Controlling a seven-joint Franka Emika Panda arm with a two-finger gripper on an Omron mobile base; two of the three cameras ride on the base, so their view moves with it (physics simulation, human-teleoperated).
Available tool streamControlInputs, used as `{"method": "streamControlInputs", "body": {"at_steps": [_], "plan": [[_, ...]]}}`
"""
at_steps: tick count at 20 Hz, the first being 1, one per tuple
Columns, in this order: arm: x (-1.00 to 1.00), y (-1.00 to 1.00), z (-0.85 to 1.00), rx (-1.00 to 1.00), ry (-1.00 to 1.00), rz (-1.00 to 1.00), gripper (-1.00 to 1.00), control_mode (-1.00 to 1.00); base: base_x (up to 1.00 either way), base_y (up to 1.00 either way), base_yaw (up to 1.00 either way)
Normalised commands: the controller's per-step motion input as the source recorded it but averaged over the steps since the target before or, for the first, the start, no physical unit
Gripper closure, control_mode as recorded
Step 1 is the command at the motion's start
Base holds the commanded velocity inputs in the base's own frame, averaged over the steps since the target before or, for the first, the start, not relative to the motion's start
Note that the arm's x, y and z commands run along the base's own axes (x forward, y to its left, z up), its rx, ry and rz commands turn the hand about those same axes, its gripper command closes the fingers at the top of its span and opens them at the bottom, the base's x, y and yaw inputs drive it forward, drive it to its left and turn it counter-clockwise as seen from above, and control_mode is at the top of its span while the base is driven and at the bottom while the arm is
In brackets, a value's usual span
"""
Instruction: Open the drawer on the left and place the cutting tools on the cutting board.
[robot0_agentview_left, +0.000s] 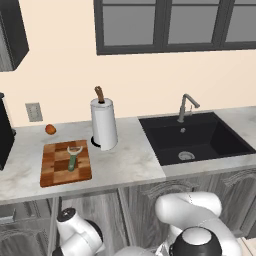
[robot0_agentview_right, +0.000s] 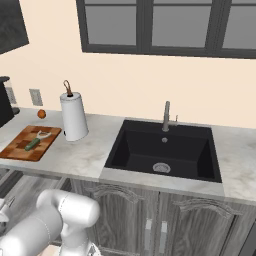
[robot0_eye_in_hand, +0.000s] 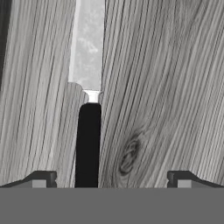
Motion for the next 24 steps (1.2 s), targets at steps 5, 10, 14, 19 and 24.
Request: {"method": "streamControlInputs", "body": {"at_steps": [5,10,14,19,24], "plan": [[0.03,0.04,-0.16,0.00,-0.06,0.00,-1.00,-1.00,0.00,0.00,0.00],[0.06,0.01,-0.13,0.00,-0.06,0.00,-1.00,-1.00,0.00,0.00,0.00],[0.03,0.01,-0.19,0.00,-0.05,0.00,-1.00,-1.00,0.00,0.00,0.00],[0.00,0.02,-0.33,0.02,-0.05,0.00,-1.00,-1.00,0.00,0.00,0.00],[0.01,0.00,-0.13,0.02,-0.04,0.00,1.00,-1.00,0.00,0.00,0.00]]}}
